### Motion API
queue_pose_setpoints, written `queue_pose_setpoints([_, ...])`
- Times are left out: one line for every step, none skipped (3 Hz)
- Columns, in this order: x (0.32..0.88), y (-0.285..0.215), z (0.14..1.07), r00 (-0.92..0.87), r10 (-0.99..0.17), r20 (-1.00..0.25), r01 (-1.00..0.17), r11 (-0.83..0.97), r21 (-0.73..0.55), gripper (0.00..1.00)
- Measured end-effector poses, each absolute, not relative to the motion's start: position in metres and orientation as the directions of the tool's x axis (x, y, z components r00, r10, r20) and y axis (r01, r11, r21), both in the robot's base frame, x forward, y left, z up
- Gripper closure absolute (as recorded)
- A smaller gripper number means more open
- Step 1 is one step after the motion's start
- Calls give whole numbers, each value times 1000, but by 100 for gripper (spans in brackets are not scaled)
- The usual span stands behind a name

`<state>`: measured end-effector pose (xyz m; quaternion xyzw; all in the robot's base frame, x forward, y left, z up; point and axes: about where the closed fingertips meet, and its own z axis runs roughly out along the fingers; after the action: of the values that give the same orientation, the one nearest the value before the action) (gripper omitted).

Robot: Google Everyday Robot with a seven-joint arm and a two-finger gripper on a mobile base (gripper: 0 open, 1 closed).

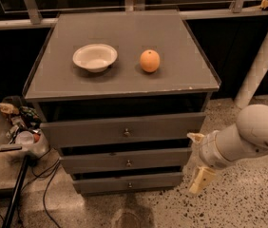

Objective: Open middle drawer

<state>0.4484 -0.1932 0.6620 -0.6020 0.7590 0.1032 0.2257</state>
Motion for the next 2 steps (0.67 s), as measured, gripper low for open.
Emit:
queue_pose_setpoints([461,-188,619,-147,-858,-493,-974,212,-78,0])
queue_pose_setpoints([469,-180,578,-98,-864,-494,-989,142,-51,0])
